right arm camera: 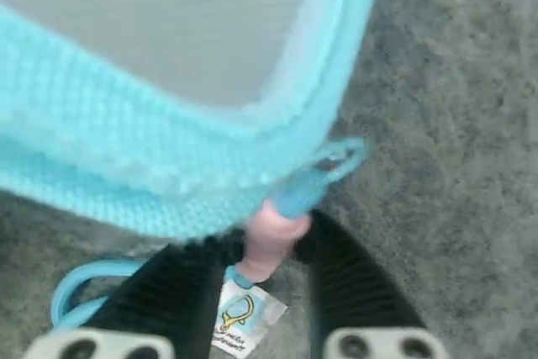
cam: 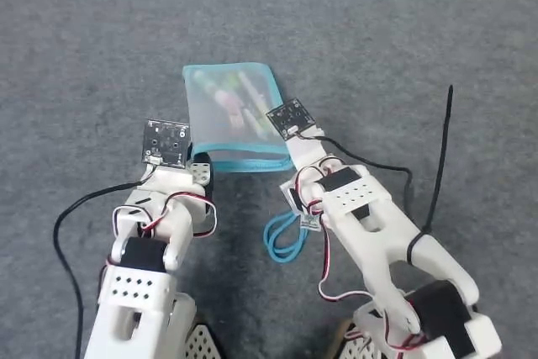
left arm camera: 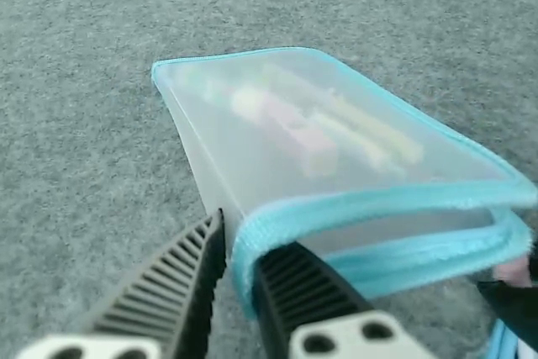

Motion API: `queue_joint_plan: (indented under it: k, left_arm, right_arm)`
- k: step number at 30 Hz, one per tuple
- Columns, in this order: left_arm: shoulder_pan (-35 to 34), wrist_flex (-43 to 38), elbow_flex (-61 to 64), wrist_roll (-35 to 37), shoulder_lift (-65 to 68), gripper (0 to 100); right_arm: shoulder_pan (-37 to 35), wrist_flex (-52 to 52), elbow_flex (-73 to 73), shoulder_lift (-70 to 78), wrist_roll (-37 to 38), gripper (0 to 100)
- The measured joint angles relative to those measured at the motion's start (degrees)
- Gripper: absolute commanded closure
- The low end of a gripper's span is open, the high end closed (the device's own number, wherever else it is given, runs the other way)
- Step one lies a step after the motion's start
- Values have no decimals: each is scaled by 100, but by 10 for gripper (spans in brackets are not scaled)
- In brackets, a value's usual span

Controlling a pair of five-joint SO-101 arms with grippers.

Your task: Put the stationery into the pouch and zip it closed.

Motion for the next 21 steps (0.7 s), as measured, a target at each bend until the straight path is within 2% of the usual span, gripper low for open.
queue_joint_plan:
  k: [6,14,17,21]
  left_arm:
    - [0,0,0,0,0,988]
    - [0,0,0,0,0,988]
    - [0,0,0,0,0,988]
    - [141,0,0,-9,0,989]
  right_arm:
    - [9,229,0,-35,246,993]
    - [-18,1855,-475,-1591,756,993]
    - [-237,2453,-932,-2259,897,993]
    - [-554,3138,-1582,-2435,1002,993]
